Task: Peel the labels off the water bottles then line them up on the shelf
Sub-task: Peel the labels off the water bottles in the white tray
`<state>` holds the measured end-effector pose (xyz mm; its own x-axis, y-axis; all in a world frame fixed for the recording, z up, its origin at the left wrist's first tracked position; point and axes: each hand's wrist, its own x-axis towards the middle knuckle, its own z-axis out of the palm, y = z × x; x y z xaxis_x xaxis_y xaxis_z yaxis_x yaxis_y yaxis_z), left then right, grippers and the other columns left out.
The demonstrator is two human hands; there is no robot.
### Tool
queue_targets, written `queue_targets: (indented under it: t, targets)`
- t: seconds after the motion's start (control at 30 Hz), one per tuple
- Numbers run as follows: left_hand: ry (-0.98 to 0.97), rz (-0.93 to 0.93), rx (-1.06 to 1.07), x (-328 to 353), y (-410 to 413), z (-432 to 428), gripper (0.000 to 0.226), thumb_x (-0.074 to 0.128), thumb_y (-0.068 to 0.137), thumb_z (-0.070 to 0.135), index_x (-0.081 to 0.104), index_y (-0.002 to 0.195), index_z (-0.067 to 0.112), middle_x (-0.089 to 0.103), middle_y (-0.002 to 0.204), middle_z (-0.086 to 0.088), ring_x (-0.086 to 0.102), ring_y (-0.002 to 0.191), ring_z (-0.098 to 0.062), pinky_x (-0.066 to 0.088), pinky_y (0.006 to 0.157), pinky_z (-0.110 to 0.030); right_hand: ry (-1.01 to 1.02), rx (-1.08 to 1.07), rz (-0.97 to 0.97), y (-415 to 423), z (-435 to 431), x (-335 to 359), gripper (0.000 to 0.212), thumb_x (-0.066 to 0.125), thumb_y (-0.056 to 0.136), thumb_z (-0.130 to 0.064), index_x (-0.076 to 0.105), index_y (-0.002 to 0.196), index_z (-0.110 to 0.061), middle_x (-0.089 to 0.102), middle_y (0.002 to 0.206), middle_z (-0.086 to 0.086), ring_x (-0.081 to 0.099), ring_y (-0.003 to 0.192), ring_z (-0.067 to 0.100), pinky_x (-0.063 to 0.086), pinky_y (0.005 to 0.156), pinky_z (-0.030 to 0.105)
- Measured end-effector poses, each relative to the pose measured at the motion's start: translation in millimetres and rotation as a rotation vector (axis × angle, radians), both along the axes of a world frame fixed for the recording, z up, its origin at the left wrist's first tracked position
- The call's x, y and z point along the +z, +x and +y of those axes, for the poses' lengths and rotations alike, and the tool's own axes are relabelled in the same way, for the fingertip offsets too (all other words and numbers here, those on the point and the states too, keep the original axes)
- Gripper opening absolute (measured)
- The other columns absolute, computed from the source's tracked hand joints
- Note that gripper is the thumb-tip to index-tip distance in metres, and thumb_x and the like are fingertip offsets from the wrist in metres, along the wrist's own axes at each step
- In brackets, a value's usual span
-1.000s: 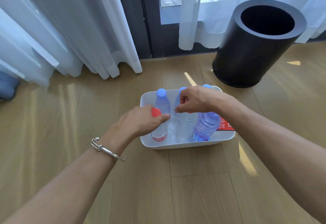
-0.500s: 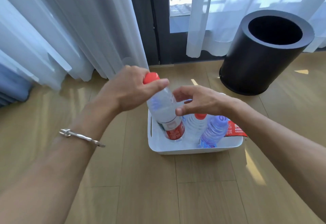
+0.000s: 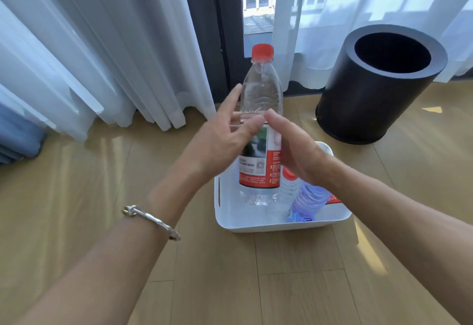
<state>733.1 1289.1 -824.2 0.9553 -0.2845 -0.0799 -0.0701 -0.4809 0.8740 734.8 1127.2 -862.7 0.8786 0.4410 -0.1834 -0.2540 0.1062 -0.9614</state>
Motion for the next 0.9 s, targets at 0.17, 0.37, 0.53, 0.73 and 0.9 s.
queue_targets:
  t: [0.17,0.37,0.53,0.73,0.9]
  targets:
    - [-0.037,0.089,-0.058,-12,-5,-5,0.112,0.073,0.072,0.056,-0.009,0.147,0.047,0.051,0.137,0.016,0.058,0.116,-0.004,0.047,0.102,-0.04,0.074,-0.03,0.059,0,-2,6,0.054,0.044,0.087,-0.049,0.057,0.126,-0.014,0.069,0.116,0.014,0.067,0.105,0.03,0.055,0.091,0.04]
    - [-0.023,0.155,-0.074,-25,-10,-5,0.125,0.082,0.071,0.035,-0.017,0.147,0.044,0.053,0.136,0.016,0.057,0.118,-0.003,0.043,0.107,-0.038,0.075,-0.07,0.11,-1,-1,2,0.057,0.049,0.085,-0.05,0.054,0.13,-0.014,0.067,0.12,0.015,0.065,0.11,0.033,0.051,0.097,0.047]
    - [-0.279,0.3,-0.063,-30,-10,-7,0.132,0.085,0.052,0.059,0.001,0.151,0.037,0.052,0.14,-0.001,0.057,0.122,-0.02,0.044,0.104,-0.05,0.199,-0.117,0.143,1,2,4,0.051,0.043,0.09,-0.053,0.063,0.114,-0.013,0.071,0.108,0.012,0.068,0.101,0.029,0.054,0.093,0.04]
    - [-0.558,0.465,0.002,-31,-12,-21,0.102,0.081,0.068,0.035,0.019,0.148,0.031,0.057,0.13,-0.015,0.067,0.104,-0.029,0.054,0.088,-0.052,0.4,-0.118,0.244,5,-2,5,0.065,0.034,0.092,-0.056,0.056,0.124,-0.004,0.065,0.108,0.016,0.064,0.098,0.029,0.053,0.088,0.039]
    - [-0.376,0.369,0.079,-24,-17,-31,0.047,0.076,0.075,0.025,0.055,0.116,0.016,0.069,0.094,-0.006,0.07,0.073,-0.015,0.06,0.069,-0.033,0.293,-0.232,0.301,7,1,-2,0.065,0.035,0.091,-0.054,0.058,0.121,-0.001,0.065,0.101,0.017,0.066,0.09,0.028,0.057,0.078,0.036]
